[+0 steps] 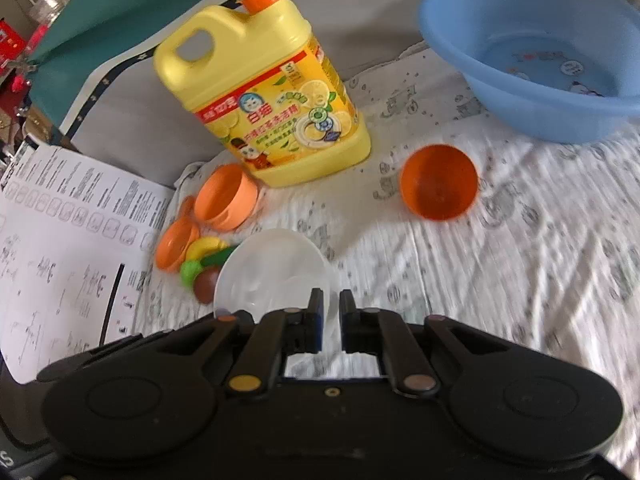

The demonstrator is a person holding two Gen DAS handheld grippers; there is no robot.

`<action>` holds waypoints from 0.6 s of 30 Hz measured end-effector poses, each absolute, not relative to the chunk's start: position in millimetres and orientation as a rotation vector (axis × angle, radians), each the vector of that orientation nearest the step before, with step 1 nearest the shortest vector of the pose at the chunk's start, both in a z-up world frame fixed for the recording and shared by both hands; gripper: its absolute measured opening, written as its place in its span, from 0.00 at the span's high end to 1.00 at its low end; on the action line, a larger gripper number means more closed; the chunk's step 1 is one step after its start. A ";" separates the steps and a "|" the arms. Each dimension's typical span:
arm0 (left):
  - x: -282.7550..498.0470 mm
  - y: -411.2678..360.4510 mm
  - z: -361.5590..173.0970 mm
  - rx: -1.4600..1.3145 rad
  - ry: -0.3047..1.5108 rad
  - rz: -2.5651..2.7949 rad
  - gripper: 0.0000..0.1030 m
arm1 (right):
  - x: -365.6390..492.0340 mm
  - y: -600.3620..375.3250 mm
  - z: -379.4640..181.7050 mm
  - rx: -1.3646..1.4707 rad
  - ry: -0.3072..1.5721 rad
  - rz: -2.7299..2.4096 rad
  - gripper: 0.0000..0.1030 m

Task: Organize plates and bowls
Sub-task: 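Move to the clear white bowl and close both grippers on its rim, then lower the white bowl into the blue bowl and open both grippers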

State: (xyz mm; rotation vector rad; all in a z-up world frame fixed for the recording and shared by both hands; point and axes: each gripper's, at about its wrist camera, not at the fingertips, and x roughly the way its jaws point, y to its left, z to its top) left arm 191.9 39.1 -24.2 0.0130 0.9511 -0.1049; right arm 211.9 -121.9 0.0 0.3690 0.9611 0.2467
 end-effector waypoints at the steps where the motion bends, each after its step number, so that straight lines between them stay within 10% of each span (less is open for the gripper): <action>1: 185.9 37.9 -21.1 0.014 0.950 -0.106 0.89 | 204.7 -124.3 2.6 0.368 0.960 0.248 0.92; 18: 58.8 23.8 -2.5 0.021 0.937 -0.163 0.88 | 71.3 -149.6 13.9 0.367 0.963 0.263 0.92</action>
